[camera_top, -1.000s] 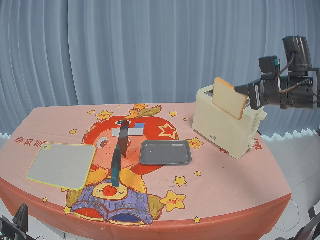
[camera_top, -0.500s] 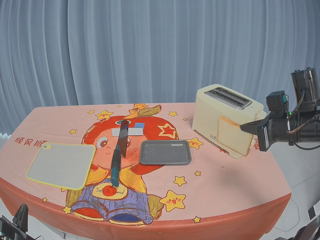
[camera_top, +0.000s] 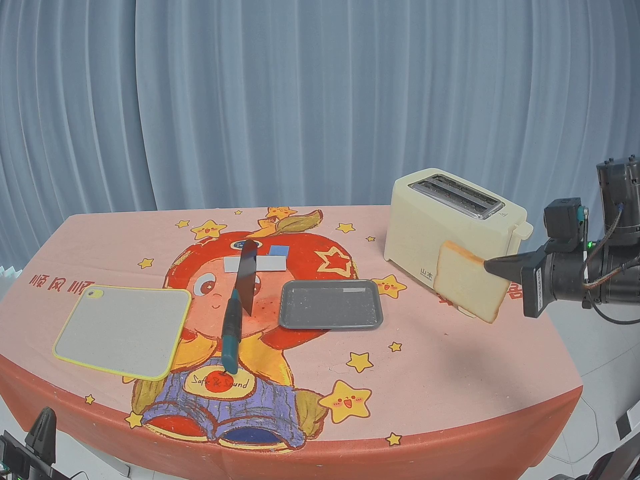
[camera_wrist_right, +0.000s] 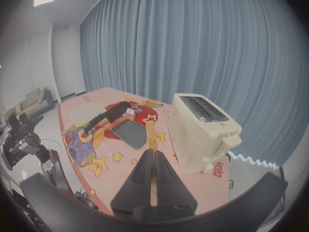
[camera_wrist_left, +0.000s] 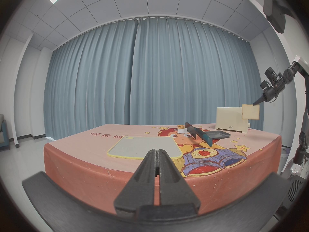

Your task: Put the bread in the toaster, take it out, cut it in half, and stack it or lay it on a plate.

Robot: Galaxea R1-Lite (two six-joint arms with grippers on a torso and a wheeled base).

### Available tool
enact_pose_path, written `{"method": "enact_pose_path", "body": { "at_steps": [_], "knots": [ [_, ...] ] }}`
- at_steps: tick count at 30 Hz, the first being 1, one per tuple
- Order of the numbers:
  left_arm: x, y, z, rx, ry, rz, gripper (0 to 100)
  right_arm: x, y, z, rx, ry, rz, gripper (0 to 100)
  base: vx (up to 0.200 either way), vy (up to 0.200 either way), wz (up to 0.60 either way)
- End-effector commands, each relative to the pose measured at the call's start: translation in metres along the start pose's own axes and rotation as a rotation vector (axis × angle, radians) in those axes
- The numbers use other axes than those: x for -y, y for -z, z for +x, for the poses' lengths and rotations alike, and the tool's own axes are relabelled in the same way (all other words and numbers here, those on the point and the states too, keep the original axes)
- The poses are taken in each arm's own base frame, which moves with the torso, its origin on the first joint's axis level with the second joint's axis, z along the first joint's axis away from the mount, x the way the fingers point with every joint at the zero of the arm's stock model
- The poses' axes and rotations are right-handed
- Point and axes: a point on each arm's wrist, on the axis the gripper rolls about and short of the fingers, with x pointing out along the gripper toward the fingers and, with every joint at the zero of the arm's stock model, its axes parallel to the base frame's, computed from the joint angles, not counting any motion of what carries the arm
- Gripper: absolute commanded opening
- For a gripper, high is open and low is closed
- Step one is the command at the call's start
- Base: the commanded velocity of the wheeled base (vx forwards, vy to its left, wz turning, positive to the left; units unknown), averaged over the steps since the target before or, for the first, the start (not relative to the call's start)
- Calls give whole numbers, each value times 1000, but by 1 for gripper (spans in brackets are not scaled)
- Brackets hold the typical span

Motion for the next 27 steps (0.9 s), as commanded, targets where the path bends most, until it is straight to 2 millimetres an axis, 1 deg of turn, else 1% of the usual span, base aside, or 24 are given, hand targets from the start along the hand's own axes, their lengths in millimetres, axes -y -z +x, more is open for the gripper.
{"method": "enact_pose_path", "body": {
  "at_steps": [1, 2, 6, 13, 15, 19, 23, 27],
  "knots": [
    [0, 5, 1, -12, 0, 0, 0, -4, 10, 5, 44, -15, 31, 0, 0, 0, 0],
    [0, 5, 1, -12, 0, 0, 0, -4, 11, 5, 47, -15, 32, 0, 0, 0, 0],
    [0, 5, 1, -12, 0, 0, 0, -6, 26, 10, 110, -15, 34, 0, 0, 0, 0],
    [0, 5, 1, -12, 0, 0, 0, -9, 37, 11, 233, -12, 31, 0, 0, 0, 0],
    [0, 5, 1, -14, 0, 0, 0, -11, 45, 11, 267, -18, 27, 0, 0, 0, 0],
    [0, 5, 1, -15, -3, 11, 0, -17, 43, 9, 332, -34, 19, 0, 0, 0, 0],
    [0, 5, 1, -14, 1, 1, 0, -19, 50, 9, 315, -38, 16, 0, 0, 0, 0],
    [0, 5, 1, -13, -2, 0, 0, -19, 49, 10, 314, -39, 13, 0, 0, 0, 0]
  ]
}}
